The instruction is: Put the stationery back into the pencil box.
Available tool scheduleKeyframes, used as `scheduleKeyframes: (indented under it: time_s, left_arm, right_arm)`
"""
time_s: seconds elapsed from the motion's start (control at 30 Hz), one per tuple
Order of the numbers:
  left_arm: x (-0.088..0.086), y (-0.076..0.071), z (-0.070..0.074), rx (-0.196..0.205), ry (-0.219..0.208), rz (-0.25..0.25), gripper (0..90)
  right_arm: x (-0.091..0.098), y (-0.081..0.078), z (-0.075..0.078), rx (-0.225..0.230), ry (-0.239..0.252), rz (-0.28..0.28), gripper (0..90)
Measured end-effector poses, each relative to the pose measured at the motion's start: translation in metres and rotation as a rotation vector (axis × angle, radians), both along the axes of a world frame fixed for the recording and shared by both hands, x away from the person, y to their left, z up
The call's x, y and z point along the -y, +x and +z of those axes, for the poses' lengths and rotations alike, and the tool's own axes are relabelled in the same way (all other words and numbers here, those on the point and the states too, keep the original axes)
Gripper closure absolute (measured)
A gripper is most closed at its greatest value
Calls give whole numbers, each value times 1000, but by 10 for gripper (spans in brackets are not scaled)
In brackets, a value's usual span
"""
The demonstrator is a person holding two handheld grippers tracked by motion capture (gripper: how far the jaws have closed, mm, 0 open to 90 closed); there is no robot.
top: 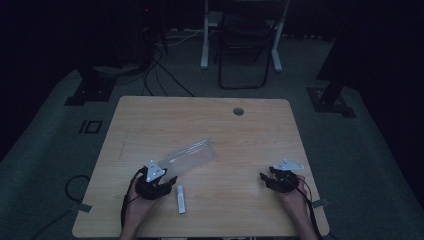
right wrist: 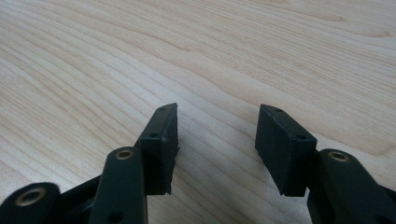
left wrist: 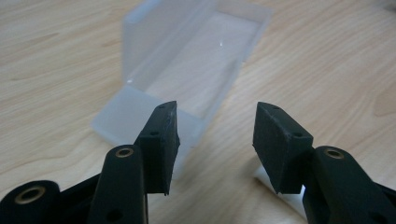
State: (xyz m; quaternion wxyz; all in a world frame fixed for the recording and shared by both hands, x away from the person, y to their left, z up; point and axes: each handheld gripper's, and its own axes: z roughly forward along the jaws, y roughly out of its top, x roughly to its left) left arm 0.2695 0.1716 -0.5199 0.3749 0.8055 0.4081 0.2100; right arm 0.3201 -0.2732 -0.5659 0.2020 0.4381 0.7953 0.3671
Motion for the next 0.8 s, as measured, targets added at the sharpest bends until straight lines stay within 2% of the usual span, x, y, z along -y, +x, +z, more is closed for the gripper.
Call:
scheduleKeyframes:
  time_s: [0.5,0.63,0.8]
  left_arm:
    - [19,-26,-16,-77,-12,-30,491]
    - [25,-34,-19,-86,14,-38,480]
    - [29,-40,-24,-104,15,-35,465]
  right_arm:
    - [-1,0,-1,6,1,10,470]
    - [-1,0,-1,6,1,11,467]
    - [-1,0,-1,5,1,13,462]
